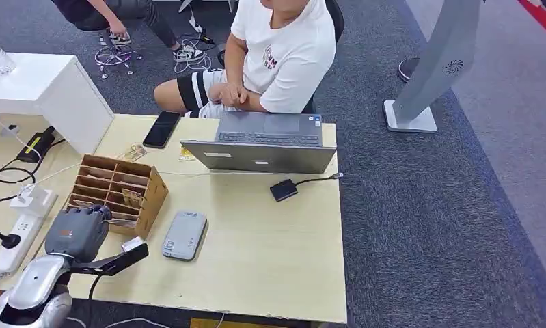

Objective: Pass the card to the sensor for recognition and then transmit it.

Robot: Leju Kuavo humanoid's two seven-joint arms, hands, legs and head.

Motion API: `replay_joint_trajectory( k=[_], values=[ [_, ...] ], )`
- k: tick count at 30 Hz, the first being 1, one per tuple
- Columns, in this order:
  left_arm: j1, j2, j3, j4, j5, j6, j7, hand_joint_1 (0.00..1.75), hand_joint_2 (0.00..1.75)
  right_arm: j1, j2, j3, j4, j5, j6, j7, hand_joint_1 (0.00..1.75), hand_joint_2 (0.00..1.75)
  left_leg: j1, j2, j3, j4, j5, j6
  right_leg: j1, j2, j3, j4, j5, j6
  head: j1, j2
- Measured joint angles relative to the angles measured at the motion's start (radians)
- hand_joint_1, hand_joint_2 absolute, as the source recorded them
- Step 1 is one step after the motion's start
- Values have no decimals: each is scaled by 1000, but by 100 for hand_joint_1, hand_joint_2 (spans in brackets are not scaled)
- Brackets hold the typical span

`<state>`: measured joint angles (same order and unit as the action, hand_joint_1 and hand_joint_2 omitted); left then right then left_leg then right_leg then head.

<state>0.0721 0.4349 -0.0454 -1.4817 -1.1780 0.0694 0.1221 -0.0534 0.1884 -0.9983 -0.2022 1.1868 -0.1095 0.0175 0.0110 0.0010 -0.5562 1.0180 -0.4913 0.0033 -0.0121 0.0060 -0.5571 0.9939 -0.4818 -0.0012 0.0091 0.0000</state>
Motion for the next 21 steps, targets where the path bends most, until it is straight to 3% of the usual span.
replay_joint_trajectory(
  k=[13,17,21],
  values=[
    [0,0,0,0,-2,40,-18,175,175,-1,0,0,0,0,0,-6,0,175,0,0,0,0,0,0,0,0,0,0,0,0,0,0],
    [2,-8,0,-15,-17,115,-46,175,175,-2,0,0,0,0,-1,-11,0,175,0,0,0,0,0,0,0,0,0,0,0,0,0,0],
    [5,-14,-3,-99,-21,153,-64,175,175,-2,0,0,0,-4,-4,-11,0,175,0,0,0,0,0,0,0,0,0,0,0,0,0,0]
  ],
)
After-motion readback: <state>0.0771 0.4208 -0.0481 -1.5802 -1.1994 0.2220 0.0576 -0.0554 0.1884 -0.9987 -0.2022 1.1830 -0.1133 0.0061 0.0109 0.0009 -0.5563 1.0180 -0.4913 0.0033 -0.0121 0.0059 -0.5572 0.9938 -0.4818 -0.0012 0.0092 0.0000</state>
